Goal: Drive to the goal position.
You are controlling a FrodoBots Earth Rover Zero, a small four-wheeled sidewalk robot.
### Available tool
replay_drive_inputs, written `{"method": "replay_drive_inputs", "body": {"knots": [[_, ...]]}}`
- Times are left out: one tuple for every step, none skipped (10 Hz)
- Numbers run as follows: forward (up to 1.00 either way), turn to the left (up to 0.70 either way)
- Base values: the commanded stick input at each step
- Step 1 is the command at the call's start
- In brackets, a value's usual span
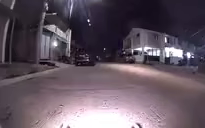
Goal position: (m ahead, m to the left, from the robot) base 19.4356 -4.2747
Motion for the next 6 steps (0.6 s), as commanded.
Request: {"method": "replay_drive_inputs", "body": {"knots": [[0.63,0.0],[0.7,0.0],[0.7,0.0],[0.7,0.0],[0.7,0.0],[0.7,0.0]]}}
